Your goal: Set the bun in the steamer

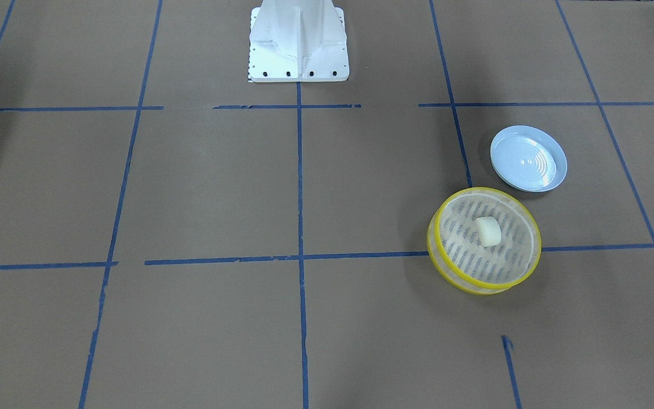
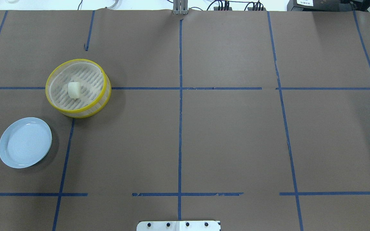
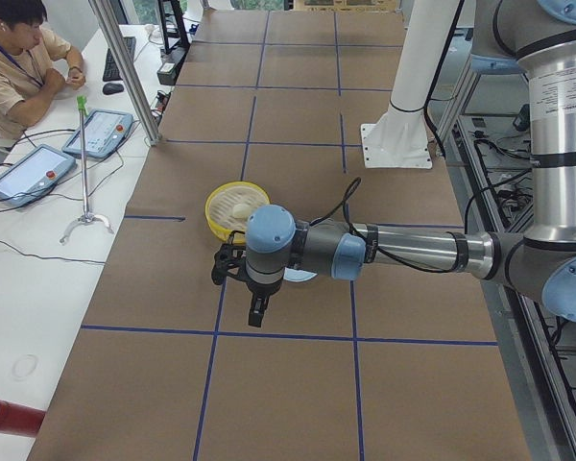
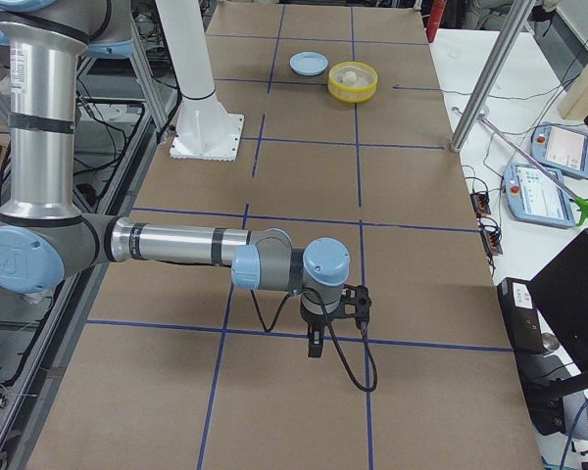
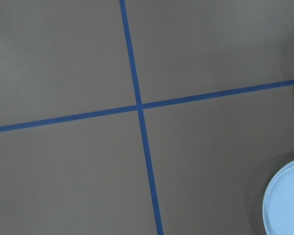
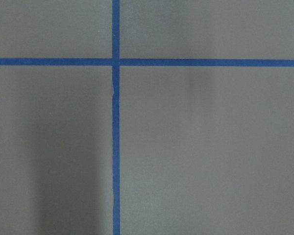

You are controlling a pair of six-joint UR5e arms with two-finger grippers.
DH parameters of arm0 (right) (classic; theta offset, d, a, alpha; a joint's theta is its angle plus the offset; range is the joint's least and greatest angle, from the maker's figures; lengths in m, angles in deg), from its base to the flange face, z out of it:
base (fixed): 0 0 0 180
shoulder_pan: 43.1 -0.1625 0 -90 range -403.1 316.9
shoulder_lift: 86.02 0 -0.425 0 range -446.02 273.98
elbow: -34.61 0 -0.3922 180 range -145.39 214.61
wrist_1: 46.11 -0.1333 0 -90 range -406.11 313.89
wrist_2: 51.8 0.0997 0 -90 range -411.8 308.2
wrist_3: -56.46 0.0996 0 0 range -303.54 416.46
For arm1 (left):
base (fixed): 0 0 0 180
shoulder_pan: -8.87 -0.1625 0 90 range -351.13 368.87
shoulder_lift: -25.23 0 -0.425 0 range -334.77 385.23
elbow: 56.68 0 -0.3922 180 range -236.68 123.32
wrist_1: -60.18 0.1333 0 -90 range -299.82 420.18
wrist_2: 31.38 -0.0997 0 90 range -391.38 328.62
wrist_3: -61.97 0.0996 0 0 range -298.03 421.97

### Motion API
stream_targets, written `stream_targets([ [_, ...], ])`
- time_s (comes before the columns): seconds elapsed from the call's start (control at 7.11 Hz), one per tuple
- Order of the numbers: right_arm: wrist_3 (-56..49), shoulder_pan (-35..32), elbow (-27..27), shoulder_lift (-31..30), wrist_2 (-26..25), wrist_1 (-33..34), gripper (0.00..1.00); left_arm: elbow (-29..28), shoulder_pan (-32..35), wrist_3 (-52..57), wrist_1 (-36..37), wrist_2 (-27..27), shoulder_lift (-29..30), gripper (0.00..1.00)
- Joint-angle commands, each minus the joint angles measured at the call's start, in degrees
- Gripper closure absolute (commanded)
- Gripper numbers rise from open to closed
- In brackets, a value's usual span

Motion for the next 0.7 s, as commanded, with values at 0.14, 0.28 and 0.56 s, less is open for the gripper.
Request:
stream_targets([
  [0.14, 0.00, 0.00, 0.00, 0.00, 0.00, 0.00, 0.00, 1.51, 1.28, 1.96, 5.53, 0.15, -1.37, 0.00],
  [0.28, 0.00, 0.00, 0.00, 0.00, 0.00, 0.00, 0.00, 1.77, 1.45, 1.88, 5.36, 0.24, -2.42, 0.00],
  [0.56, 0.00, 0.00, 0.00, 0.00, 0.00, 0.00, 0.00, 2.83, 1.54, 1.79, 5.09, 0.42, -4.10, 0.00],
])
